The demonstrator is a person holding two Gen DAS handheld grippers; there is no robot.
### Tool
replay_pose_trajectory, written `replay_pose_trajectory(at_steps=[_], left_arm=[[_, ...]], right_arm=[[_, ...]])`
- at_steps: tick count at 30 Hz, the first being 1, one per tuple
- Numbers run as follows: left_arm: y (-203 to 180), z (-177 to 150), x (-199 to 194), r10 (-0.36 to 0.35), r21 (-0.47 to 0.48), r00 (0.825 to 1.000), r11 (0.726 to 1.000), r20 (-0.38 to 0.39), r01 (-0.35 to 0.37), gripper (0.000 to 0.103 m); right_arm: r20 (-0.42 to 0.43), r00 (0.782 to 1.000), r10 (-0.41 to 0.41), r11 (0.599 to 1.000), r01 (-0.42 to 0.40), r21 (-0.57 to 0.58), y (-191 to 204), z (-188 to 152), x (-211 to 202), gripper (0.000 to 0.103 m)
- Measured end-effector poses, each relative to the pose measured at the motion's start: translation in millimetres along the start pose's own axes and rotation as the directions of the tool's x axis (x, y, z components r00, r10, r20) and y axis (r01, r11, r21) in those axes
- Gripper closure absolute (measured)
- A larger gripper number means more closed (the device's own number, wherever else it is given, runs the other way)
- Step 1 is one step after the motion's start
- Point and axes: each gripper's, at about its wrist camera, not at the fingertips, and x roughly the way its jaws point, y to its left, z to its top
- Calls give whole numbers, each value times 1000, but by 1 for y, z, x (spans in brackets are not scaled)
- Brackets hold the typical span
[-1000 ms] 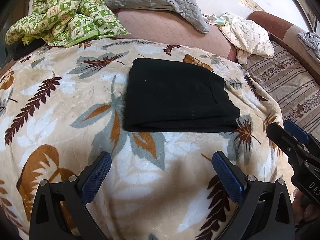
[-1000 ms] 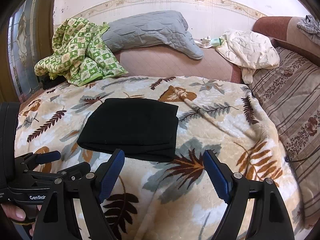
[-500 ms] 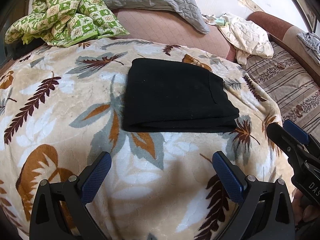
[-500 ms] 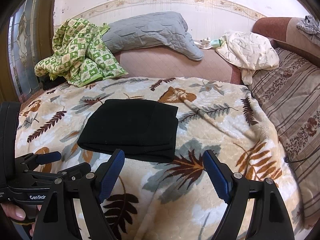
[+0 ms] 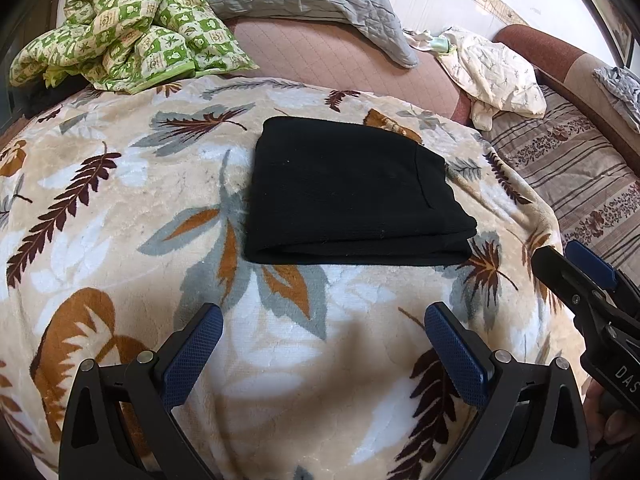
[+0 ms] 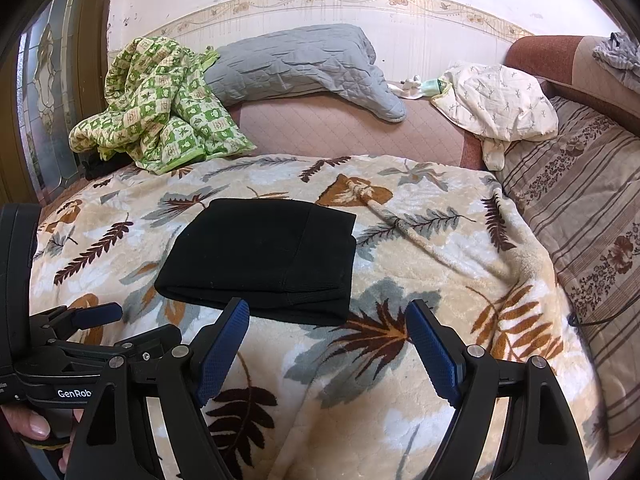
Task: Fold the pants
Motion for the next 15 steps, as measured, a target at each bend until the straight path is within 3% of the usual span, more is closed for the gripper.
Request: replay_pose_trajectory(at_steps=[8,15], left_arm=[[0,-1,-2,-9,-6,1000,1000,7,9,1],[-1,-5,-10,18,5,998,1000,63,-19,1]], right_arm=[[0,1000,1,1000,-1,0,0,0,0,21],[1,1000,1,1000,-1,-1,0,0,0,21]])
